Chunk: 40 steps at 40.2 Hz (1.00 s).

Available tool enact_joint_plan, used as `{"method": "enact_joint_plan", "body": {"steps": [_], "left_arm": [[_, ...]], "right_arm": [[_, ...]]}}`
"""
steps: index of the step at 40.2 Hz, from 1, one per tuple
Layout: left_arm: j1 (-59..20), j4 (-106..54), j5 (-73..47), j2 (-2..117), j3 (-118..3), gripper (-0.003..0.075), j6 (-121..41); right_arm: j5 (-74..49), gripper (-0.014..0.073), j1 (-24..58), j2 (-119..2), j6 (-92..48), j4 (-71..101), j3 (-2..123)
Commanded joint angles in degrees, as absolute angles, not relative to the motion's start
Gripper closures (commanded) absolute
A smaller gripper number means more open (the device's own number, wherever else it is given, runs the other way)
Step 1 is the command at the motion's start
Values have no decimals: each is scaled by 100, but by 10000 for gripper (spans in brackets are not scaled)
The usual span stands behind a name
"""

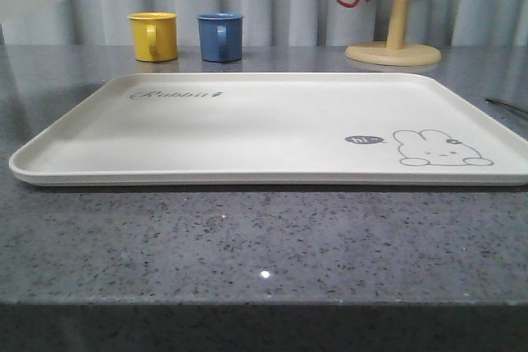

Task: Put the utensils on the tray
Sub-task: 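Grasp the white plate rim with the left gripper and lift it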

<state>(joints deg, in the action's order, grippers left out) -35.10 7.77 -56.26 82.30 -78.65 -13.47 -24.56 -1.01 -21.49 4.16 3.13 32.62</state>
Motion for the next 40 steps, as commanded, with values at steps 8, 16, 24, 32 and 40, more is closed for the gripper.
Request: {"method": "enact_joint_plan", "body": {"steps": [8, 16, 24, 32, 40], "left_arm": [[-4535, 643, -5694, 8890, -8597, 738, -1268], [-4662, 407, -5876, 9230, -8612, 738, -1268], [-4662, 382, -5934, 9486, -8612, 738, -1268], [-4662, 256, -5884, 9703, -8612, 736, -1268], [-4662, 229, -5710, 9808, -8612, 607, -1268]], "right_arm": [[-2021, -52, -130, -2233, 384, 328, 3466], [-2021, -52, -130, -2233, 384, 328, 3466], [-2021, -52, -130, -2233, 384, 328, 3466], [-2021, -52, -130, -2233, 384, 328, 3466], [-2021, -52, -130, -2233, 384, 328, 3466]]}}
